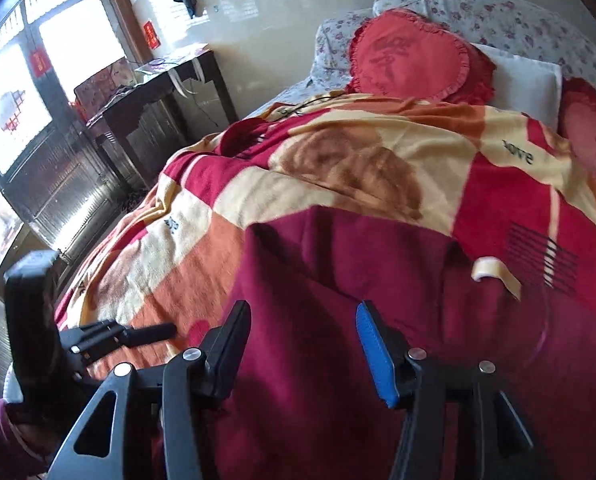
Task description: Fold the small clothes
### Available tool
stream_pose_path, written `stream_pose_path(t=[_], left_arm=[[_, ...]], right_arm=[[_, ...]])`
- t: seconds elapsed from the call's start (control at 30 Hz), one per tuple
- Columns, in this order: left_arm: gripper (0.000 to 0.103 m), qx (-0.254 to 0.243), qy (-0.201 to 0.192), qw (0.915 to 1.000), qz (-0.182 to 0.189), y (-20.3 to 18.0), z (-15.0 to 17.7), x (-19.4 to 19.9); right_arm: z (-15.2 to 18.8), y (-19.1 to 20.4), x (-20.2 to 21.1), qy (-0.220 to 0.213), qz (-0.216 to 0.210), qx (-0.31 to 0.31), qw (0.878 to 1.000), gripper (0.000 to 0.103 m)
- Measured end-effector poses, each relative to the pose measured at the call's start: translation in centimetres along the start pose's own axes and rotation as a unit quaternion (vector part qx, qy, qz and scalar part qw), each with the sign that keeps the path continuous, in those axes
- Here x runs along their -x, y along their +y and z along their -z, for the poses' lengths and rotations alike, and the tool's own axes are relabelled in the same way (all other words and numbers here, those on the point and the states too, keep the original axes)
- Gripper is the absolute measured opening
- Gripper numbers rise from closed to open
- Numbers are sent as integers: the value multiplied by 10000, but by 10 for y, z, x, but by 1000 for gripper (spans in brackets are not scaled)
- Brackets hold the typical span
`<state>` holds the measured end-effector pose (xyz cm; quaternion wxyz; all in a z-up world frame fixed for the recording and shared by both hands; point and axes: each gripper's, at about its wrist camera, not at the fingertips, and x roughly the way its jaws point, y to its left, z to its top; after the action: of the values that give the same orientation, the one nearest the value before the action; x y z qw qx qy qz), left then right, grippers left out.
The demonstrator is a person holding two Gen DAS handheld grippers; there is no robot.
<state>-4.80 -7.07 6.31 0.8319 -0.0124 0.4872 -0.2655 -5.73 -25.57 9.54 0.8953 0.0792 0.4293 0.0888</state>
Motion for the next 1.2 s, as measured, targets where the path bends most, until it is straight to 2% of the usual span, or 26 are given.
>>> stream_pose_path(t=[0.07,0.23,0.37,0.47,0.6,0.7,0.8,0.87,0.93,1.07,1.2], left_arm=[[67,-1,-80,9999,100,-4,-4,1],[67,-159,54,9999,26,-23,-17,-27],[67,-178,621,9977,-193,-27,-16,-58],[67,-112,568,9982,-135,-29,-14,-52],[67,-262,440,9986,-120,-36,-10,-35],[67,-411,314,9986,-67,-43,-5,-23],[67,-535,267,9982,-5,-52,-2,-17],[67,-613,318,9976,67,-60,2,-16],[67,-665,381,9970,119,-69,5,-15],[67,-712,444,9962,240,-85,13,-13],[67,-782,531,9949,346,-99,19,-10]], right_arm=[[18,-9,5,43,262,-73,9996,53],[49,-39,-4,340,667,-453,9962,53],[56,-49,-3,344,582,-685,9954,53],[59,-52,22,292,554,-834,9945,53],[81,-75,83,-8,598,-1291,9898,53],[110,-98,130,-47,762,-1668,9830,53],[150,-122,178,44,1144,-2046,9721,54],[184,-138,210,122,1526,-2321,9606,54],[216,-146,233,148,1722,-2643,9488,54],[273,-153,262,281,1894,-3146,9297,54],[313,-148,274,482,1962,-3292,9224,55]])
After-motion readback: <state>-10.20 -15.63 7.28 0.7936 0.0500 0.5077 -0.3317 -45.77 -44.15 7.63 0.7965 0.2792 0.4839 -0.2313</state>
